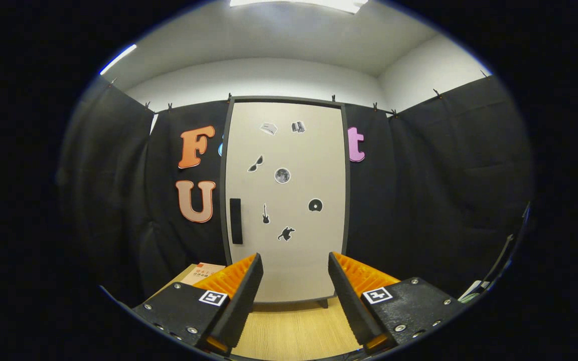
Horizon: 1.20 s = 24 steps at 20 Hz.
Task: Open the shoe cabinet door, grab the shoes and put them into the shoe cabinet, then close the shoe cabinet door.
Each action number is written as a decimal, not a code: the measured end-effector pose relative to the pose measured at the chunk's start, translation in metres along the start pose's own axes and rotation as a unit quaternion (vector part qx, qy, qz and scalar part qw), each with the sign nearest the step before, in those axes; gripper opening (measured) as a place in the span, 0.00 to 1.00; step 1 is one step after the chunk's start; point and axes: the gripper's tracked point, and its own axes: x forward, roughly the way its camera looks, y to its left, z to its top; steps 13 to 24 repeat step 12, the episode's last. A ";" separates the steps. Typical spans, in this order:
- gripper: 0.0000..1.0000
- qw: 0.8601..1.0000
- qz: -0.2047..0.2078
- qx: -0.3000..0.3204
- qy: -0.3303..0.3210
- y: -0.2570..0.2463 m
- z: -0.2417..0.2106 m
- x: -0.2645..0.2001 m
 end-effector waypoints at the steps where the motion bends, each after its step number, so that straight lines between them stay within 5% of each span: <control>1: 0.83 1.000 -0.002 0.001 0.002 -0.002 0.000 -0.002; 24: 0.89 1.000 0.006 -0.010 -0.008 0.007 0.011 -0.010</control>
